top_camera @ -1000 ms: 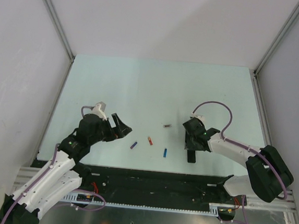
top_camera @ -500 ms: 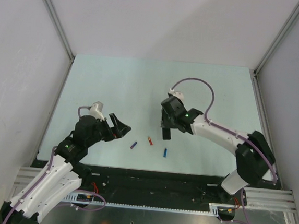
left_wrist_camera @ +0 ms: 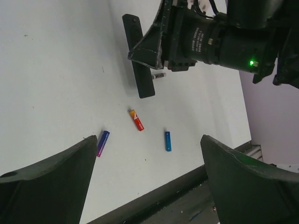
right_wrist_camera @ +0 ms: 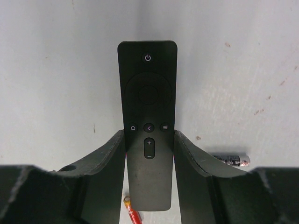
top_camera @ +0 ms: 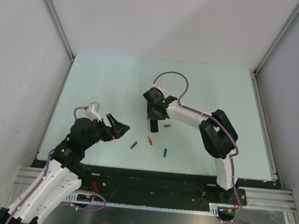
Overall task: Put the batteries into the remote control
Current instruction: Place the remote control at the center of the board.
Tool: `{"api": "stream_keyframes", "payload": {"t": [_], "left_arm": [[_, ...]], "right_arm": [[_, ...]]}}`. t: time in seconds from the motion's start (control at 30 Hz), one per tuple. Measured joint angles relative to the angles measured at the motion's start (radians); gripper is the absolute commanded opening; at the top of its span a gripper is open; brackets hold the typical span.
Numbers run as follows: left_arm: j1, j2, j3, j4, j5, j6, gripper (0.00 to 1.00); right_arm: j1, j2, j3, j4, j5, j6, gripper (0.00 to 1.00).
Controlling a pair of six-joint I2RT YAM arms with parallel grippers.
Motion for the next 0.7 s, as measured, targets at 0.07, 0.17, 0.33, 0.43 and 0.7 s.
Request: {"api": "stream_keyframes", "payload": {"t": [0.07,0.17,0.33,0.43,0.7], "left_arm": [[0.000,0.000,0.000,0.000,0.000,0.000,0.96],[0.000,0.007,0.000,-0.006,0.002,0.000,0.97],[0.000,0.038,0.000,-0.009,0.006,0.000,1.00],[0.000,0.057,0.000,-0.011,0.003,-0.001,1.00],[-0.065,0.219,0.032,-0.013,-0.098,-0.004,0.95]], "right_arm": [[0.000,0.029,0.032,-0.013,0.003,-0.005,0.32],[-0.001,0.056,0.050,-0.025,0.000,-0.010,0.46],[-0.002,0.069,0.050,-0.050,-0.014,-0.017,0.72],[-0.004,0.067,0.043,-0.047,-0.023,-0.016,0.98],[-0.018,-0.170,-0.141,-0.046,-0.042,0.003,1.00]]}}
